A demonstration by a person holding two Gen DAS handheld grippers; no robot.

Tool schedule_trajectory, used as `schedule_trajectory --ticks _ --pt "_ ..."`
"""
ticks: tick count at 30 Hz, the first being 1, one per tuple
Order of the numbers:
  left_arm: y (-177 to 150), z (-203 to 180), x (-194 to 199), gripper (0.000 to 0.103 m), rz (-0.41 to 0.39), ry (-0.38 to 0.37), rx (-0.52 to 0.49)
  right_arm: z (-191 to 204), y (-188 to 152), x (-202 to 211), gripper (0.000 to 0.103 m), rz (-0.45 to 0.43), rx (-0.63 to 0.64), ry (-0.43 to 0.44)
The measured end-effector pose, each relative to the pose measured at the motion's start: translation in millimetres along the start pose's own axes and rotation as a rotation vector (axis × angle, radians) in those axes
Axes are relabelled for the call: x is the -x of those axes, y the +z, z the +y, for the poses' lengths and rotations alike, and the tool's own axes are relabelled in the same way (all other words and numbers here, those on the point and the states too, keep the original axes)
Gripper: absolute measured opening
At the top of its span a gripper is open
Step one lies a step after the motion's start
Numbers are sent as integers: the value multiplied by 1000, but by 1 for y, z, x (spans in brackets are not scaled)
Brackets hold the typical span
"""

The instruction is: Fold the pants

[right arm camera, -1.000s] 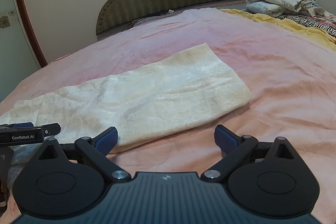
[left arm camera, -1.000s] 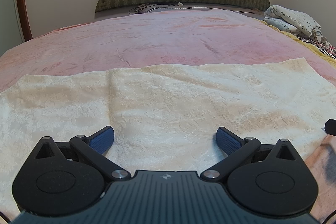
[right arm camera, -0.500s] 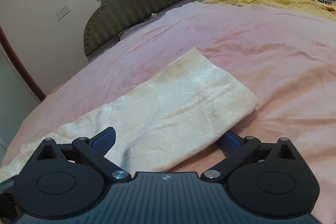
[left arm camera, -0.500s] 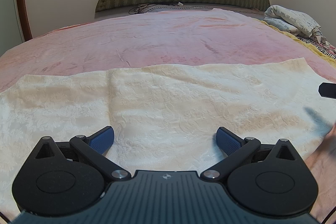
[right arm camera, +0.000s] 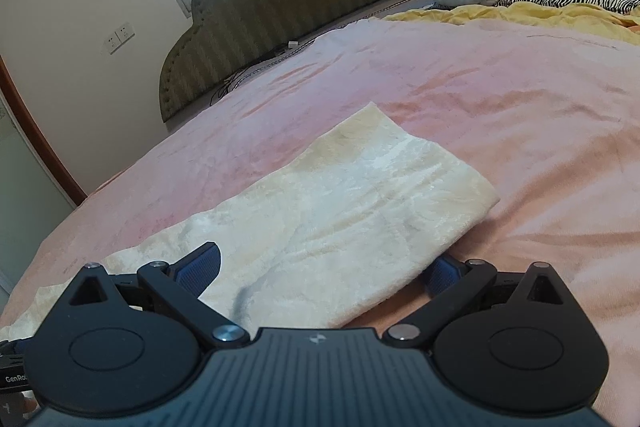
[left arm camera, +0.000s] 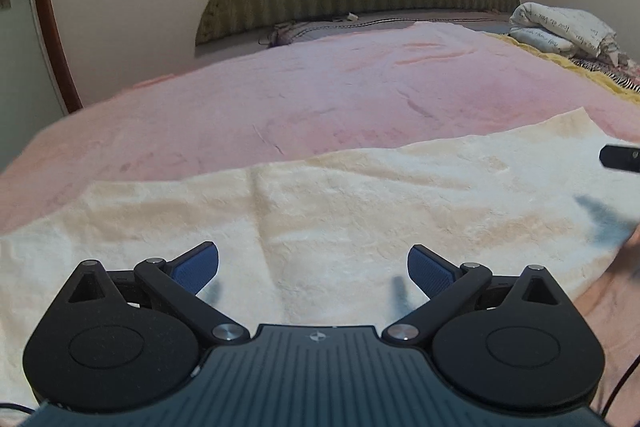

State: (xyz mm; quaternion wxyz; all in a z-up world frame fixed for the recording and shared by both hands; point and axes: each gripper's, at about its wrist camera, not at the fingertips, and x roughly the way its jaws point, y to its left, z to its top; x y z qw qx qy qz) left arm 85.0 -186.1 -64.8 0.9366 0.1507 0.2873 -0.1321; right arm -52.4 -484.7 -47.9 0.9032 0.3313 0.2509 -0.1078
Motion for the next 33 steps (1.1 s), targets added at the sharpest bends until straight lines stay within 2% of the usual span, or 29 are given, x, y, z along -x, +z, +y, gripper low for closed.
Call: schedule_trajectory --ticks 2,5,6,9,11,12,14,17,19,21,22,24,26,27,28,30,31,33 --pt "2 -4 3 103 -8 30 -33 -9 3 -1 103 -17 -90 36" --pt "3 -3 0 103 12 -18 -23 -30 6 0 103 -91 -282 76" --pt "3 -3 -1 103 18 -26 -20 -30 8 -1 103 -85 -302 77" --pt "2 -6 -6 103 29 -28 -38 -18 10 -7 103 -8 -217 108" --pt "0 -6 -6 103 20 -27 -41 -11 9 -11 103 30 -194 180" --pt "0 -5 -7 103 18 -48 -38 -9 10 -14 103 37 -197 209" --pt "-1 1 -6 103 21 -107 -10 -7 12 -18 103 21 -209 186" --pt "-2 12 -3 103 28 -149 50 -13 15 -24 103 -25 -272 113" --pt "-3 18 -1 103 16 -144 72 -7 17 -27 103 11 -237 127" --pt "-2 22 -2 103 7 -137 77 0 15 -27 103 62 -163 182" --pt "-2 24 -3 103 9 -136 79 5 14 -26 103 65 -116 178" --pt "-1 23 -6 103 28 -129 78 9 15 -25 91 42 -68 97" --pt "-1 23 -9 103 44 -141 75 -6 17 -28 85 16 -163 80" --pt "-1 23 -9 103 45 -146 75 -16 17 -30 75 9 -228 94" --pt "0 23 -9 103 44 -146 75 -24 17 -31 69 -2 -279 95" --pt "2 24 -9 103 43 -149 72 -37 20 -33 46 -10 -349 100" --pt "4 24 -9 103 43 -157 74 -43 21 -35 40 -8 -385 117" --pt "11 27 -12 103 66 -201 88 -54 22 -44 14 12 -444 121"
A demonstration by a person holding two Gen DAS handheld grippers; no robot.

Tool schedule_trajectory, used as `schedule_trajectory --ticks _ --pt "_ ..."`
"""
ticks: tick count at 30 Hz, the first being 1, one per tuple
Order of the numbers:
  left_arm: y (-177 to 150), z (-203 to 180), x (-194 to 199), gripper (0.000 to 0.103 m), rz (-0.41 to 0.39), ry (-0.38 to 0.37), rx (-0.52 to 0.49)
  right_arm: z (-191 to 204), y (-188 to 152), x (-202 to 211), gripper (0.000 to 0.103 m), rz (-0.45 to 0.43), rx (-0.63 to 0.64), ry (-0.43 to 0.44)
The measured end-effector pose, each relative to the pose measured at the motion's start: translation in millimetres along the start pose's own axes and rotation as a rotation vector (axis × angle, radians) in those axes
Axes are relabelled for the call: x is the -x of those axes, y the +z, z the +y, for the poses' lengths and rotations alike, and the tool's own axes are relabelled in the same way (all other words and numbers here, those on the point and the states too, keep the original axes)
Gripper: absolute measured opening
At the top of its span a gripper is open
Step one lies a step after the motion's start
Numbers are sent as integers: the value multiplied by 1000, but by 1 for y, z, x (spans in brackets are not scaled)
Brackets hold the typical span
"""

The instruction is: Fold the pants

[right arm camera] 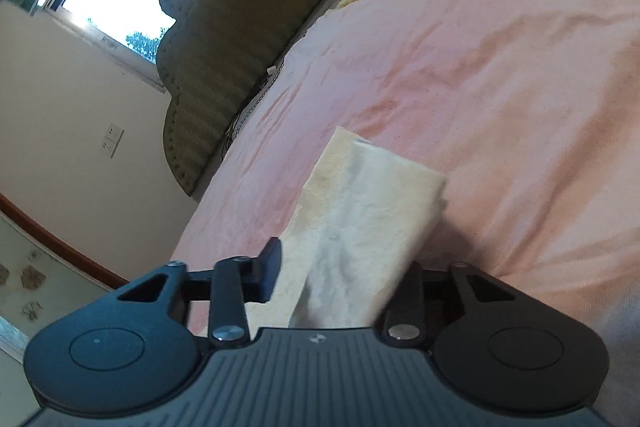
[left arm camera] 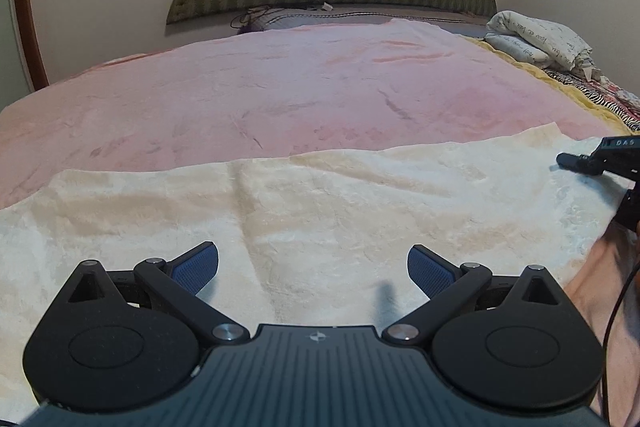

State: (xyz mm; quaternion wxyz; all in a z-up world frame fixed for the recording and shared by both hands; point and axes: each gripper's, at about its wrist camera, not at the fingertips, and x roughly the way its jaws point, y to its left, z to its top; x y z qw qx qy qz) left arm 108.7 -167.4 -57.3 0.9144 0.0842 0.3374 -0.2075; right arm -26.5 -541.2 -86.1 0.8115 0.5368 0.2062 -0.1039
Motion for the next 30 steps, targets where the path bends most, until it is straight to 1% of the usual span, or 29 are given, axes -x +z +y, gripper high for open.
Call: schedule_trajectory --ticks 1,2,3,4,6,8,9,11,12,13,15,17,19,21,24,25,27,30 --pt "4 3 -1 103 18 -35 16 -1 1 -2 13 7 -5 -5" --pt "9 9 -4 102 44 -86 53 3 1 -1 13 9 24 -8" --pt "15 16 -7 101 74 -132 96 17 -1 1 13 5 118 -31" --pt "20 24 -12 101 109 -185 149 35 -4 4 13 -1 236 -57" --pt "30 40 -21 100 163 -307 277 83 -19 10 13 -14 548 -113" --pt "37 57 -28 101 182 -457 438 126 -44 13 13 -25 834 -149" --pt "39 63 -29 102 177 -517 498 146 -60 14 13 -20 978 -156" --pt "41 71 -32 102 151 -628 612 172 -92 11 13 -12 1189 -164" --pt "40 73 -34 103 146 -662 653 180 -107 7 13 -1 1265 -164" --pt "40 73 -37 103 146 -695 687 185 -120 5 13 9 1313 -156" --pt "41 69 -44 102 153 -732 714 191 -144 0 13 36 1357 -119" --pt "38 64 -52 102 166 -738 725 194 -161 -2 13 64 1353 -73" --pt "34 61 -63 102 199 -729 754 196 -175 -4 13 84 1351 -47" --pt "28 63 -76 102 239 -728 813 197 -188 -5 13 92 1382 -43" --pt "20 70 -85 101 266 -689 879 198 -199 -2 13 87 1430 -40" --pt "18 73 -87 101 274 -684 899 199 -199 -2 13 88 1423 -35" --pt "13 82 -93 101 283 -696 942 199 -194 0 13 72 1363 -29" --pt "15 89 -92 98 274 -692 954 200 -180 3 13 61 1244 -4"
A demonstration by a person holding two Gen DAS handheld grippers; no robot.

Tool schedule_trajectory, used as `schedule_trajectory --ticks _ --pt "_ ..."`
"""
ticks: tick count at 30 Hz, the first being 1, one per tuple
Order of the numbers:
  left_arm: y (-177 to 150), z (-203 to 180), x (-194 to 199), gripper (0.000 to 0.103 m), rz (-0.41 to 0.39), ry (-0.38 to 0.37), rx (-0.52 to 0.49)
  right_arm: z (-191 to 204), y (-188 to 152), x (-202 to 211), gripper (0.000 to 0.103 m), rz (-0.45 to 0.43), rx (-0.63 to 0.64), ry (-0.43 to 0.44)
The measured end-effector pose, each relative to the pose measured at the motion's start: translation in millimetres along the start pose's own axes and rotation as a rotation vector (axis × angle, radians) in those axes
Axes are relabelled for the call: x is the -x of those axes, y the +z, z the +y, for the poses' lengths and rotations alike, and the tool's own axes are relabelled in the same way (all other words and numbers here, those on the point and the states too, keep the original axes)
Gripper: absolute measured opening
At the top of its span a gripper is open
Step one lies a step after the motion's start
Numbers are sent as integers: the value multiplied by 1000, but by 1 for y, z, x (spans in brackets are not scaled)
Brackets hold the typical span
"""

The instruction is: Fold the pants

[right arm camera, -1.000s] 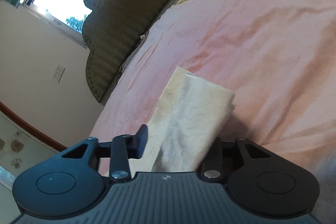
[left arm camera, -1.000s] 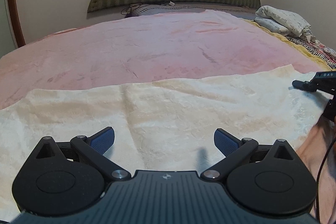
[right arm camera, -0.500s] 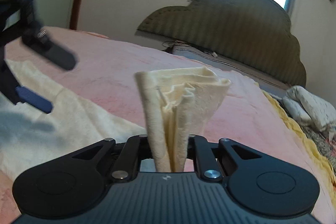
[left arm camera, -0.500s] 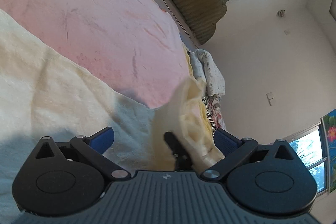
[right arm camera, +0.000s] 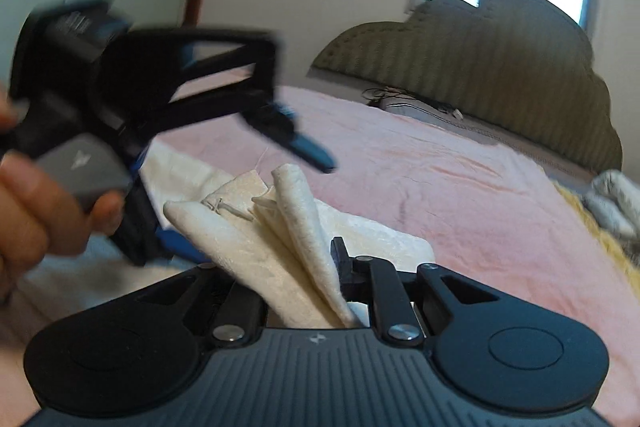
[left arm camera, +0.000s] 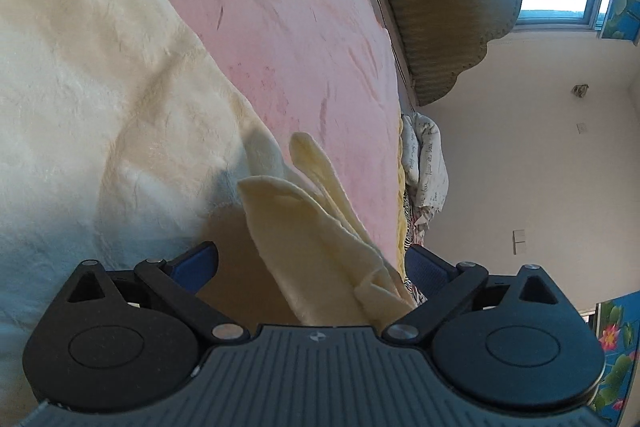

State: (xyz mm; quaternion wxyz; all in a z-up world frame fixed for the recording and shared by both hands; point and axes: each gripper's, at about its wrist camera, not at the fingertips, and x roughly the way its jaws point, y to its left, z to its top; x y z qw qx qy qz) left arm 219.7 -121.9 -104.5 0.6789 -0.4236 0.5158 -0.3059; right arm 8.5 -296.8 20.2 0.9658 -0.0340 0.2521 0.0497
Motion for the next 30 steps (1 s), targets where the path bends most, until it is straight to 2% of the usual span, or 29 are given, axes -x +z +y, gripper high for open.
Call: schedule_trajectory --ticks 3,5,8,10,14,17,21,24,30 --pt "3 -4 8 75 -29 -1 -27 13 3 2 13 0 79 8" --pt "1 -9 16 34 -66 54 -77 25 -2 4 13 10 129 18" --pt "-5 -21 26 13 -108 172 -198 33 -6 1 13 38 166 29" --pt "-8 -24 29 8 -117 204 -247 38 -8 -1 13 45 177 37" --pt "-12 -33 43 8 -144 274 -349 43 -8 0 13 56 164 70" --pt "-13 -45 64 8 -199 328 -459 45 4 0 14 35 130 117" --pt "-15 -60 86 8 -274 475 -621 64 22 -5 14 -9 138 195" --pt "-11 -52 96 9 -289 598 -621 89 26 -18 14 -2 195 245" --pt "-12 -27 111 9 -318 709 -634 127 19 -37 14 20 259 325"
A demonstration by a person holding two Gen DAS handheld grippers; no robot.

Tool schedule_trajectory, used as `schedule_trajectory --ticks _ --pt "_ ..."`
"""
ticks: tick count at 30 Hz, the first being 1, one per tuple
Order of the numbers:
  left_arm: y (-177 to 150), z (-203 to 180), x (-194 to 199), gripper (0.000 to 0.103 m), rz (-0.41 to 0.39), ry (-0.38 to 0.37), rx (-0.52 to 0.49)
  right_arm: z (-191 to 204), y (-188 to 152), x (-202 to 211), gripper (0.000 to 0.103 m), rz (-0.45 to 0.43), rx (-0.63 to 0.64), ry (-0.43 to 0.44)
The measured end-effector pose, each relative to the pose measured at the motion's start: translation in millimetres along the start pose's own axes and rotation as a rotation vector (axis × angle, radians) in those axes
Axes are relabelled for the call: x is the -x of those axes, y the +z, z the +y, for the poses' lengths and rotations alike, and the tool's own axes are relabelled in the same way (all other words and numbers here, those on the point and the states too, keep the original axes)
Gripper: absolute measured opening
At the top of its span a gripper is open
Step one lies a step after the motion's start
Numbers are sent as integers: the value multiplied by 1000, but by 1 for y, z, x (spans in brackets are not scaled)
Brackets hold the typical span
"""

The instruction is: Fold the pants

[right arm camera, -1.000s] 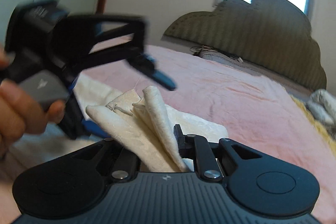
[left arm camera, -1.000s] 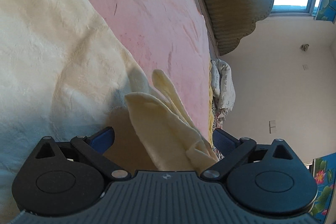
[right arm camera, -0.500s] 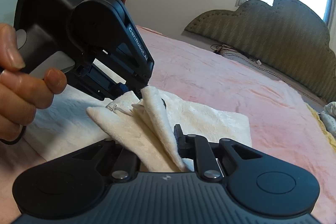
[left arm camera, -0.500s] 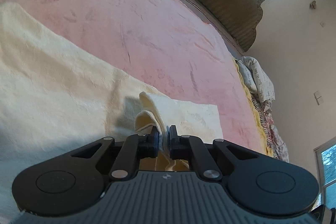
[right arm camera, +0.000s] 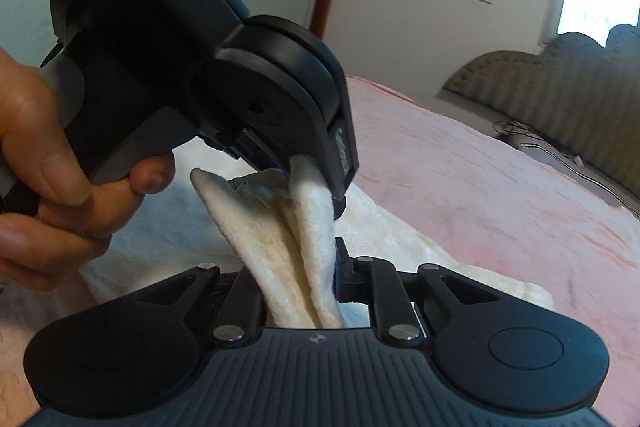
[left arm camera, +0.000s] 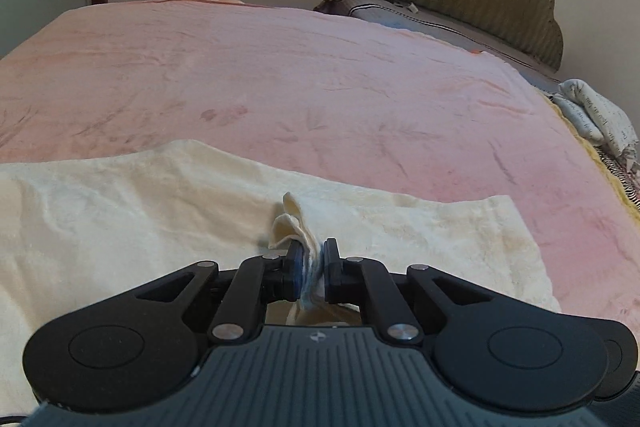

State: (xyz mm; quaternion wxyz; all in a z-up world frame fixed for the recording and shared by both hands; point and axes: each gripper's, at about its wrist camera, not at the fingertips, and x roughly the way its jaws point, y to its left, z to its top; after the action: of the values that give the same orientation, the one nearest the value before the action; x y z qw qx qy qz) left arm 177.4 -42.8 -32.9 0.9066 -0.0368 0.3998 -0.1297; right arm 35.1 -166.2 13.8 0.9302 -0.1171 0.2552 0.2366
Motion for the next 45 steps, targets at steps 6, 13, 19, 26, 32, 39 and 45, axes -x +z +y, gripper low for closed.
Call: schedule_trajectory --ticks 6,13,19,26,32,39,45 --pt "-13 13 -2 27 -1 45 4 23 -11 -6 33 71 43 -12" --pt "-14 32 19 42 -56 155 27 3 -14 55 42 -14 -64 206" --pt "-21 49 32 56 29 65 148 12 -17 49 42 -4 38 92" --pt "-27 47 57 58 44 -52 191 26 -14 27 42 20 196 11" --pt "-30 44 56 59 146 -227 276 46 -25 28 9 -8 301 -101" --pt "-37 48 30 64 274 -405 446 18 -17 48 8 -67 61 -14" --pt "-52 63 -1 61 310 -471 696 2 -12 54 8 -66 6 42"
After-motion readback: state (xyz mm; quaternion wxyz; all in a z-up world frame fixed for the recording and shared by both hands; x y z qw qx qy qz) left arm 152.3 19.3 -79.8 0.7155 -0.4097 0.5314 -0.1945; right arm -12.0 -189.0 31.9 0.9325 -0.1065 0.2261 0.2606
